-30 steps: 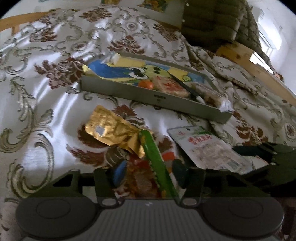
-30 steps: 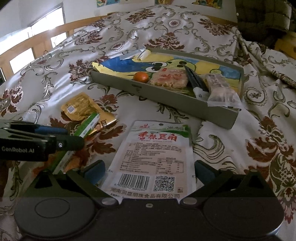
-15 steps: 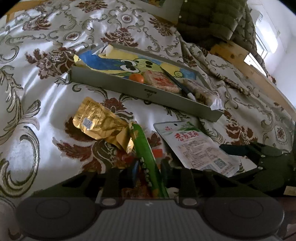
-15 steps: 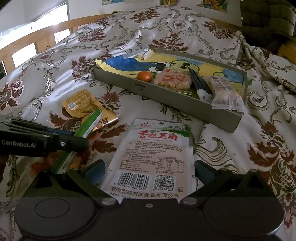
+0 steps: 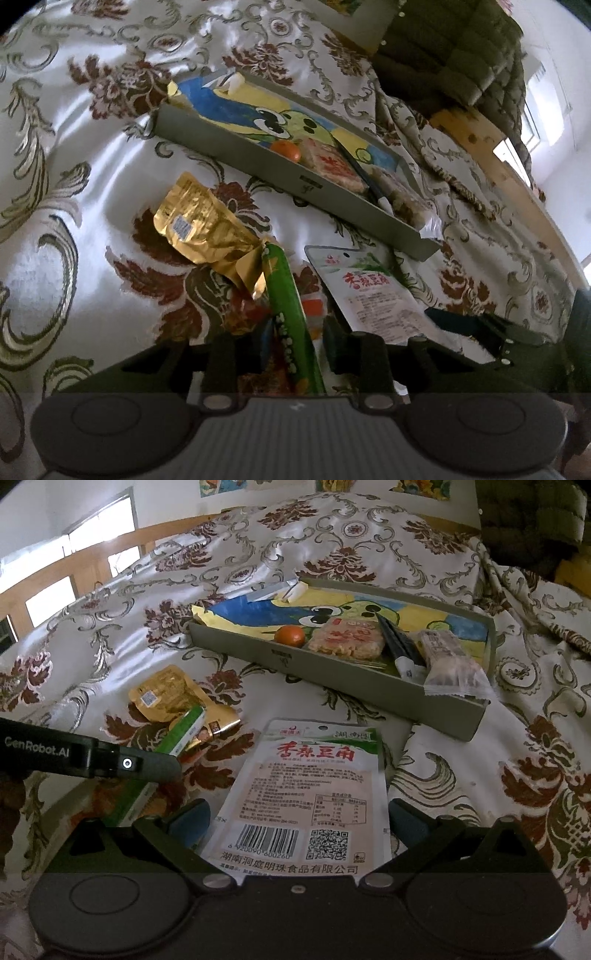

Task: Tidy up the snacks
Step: 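Lower the left gripper onto the green stick snack while the right gripper approaches the clear packet, then grasp the green stick with the left gripper while the right gripper grasps the clear red-text packet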

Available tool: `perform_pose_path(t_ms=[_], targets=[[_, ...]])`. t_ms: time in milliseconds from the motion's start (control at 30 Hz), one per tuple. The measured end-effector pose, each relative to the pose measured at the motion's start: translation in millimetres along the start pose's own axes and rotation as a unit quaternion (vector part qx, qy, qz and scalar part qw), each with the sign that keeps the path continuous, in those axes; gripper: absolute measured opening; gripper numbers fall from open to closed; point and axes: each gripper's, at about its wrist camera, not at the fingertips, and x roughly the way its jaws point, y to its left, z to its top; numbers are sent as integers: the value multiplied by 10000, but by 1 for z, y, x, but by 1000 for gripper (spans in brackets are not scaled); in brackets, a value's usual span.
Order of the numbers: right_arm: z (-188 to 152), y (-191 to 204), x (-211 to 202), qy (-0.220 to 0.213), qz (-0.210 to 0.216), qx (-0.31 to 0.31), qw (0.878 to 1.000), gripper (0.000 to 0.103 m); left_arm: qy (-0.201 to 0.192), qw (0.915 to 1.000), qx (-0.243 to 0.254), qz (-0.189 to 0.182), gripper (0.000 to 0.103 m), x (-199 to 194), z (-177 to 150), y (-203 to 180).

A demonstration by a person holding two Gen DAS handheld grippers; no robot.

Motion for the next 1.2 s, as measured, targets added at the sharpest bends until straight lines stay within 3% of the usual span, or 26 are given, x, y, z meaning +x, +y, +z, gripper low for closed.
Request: perform_pose_path(t_ms=[100, 333, 467, 667, 700, 733, 1000, 1200], targets=[[1, 0, 2, -13, 74, 81, 9999, 102, 37, 9999, -57, 82, 26, 3, 1, 1], [5, 2, 16, 34, 38, 154, 9999, 102, 65, 9998, -211, 13, 25, 6, 1, 6], [4, 10, 25, 144, -151, -99, 9997, 100, 109, 9997, -194, 35, 25, 8, 2, 5], [4, 20, 20, 57, -411, -512, 9978, 92, 74, 9997, -226, 21, 24, 4, 1, 4], [4, 22, 19, 11, -482, -600, 9970, 76, 60, 9998, -199, 45, 23, 4, 1, 4], [4, 24, 19, 6, -536, -677, 9963, 71, 46, 9998, -162, 71, 23, 3, 1, 2], [8, 23, 12, -174, -579, -714, 9956, 61, -18, 9998, 17, 178, 23, -1, 0, -4], [15, 26, -6, -521, -318, -688, 9958, 50, -25, 9998, -39, 188, 23, -2, 0, -3]])
